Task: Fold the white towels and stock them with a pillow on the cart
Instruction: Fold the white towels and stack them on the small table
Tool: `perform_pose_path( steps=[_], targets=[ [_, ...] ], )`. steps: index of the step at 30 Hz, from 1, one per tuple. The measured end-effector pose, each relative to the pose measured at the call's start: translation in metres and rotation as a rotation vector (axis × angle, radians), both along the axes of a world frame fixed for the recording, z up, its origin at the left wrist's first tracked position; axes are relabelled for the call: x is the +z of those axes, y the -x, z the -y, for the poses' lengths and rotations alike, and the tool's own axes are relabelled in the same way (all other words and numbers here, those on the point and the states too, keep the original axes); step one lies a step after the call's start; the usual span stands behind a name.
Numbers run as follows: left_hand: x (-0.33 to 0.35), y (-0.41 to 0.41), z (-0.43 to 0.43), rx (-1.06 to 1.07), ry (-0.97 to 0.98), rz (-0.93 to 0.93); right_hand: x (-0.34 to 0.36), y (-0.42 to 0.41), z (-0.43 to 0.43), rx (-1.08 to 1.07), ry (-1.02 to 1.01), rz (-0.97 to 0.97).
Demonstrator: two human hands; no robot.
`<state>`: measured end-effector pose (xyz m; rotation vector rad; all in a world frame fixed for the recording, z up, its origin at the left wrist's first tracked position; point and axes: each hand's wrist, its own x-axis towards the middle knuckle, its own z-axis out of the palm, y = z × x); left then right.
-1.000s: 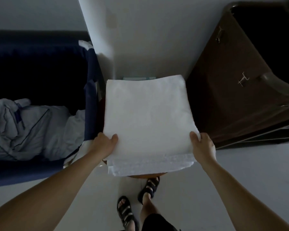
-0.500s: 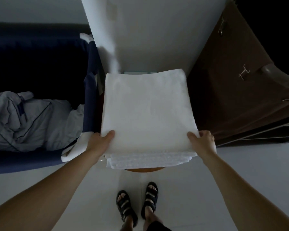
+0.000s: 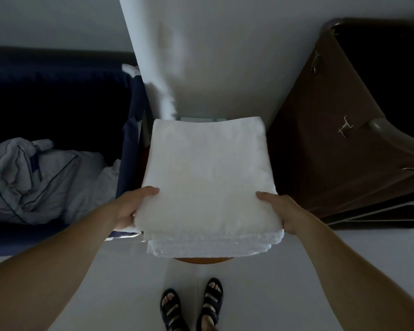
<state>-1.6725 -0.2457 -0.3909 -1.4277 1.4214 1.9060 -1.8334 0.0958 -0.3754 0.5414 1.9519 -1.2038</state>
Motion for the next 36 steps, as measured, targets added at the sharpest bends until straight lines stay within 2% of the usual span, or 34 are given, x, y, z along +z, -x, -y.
perform_pose_path(
  steps=[2,5,10,14,18,23,28,31,36],
  targets=[
    [0.009,0.011,-0.002,-0.040,0.002,-0.004,0.009,0.003,0.011,-0.022,0.023,-0.056],
    [0.040,0.038,0.003,-0.076,0.171,-0.102,0.032,0.019,0.024,-0.060,0.043,-0.237],
    [0.124,0.078,0.021,-0.011,0.238,-0.527,0.104,0.064,0.039,-0.035,0.196,-0.679],
    [0.148,0.079,0.021,0.007,0.242,-0.747,0.137,0.077,0.029,-0.077,0.302,-0.774],
    [0.086,0.055,0.001,0.040,0.248,-0.642,0.093,0.061,0.010,-0.132,0.260,-0.691],
    [-0.036,0.015,-0.027,-0.025,0.385,-0.173,-0.017,0.001,-0.008,0.025,-0.146,-0.347],
    [-0.062,0.014,-0.028,-0.119,0.660,-0.096,-0.028,0.006,-0.004,0.059,-0.294,-0.392],
    [-0.063,0.016,-0.025,-0.146,0.705,-0.079,-0.018,0.016,0.003,0.136,-0.346,-0.454],
    [-0.057,0.018,-0.024,-0.191,0.753,-0.070,-0.013,0.016,-0.002,0.139,-0.377,-0.525]
  ],
)
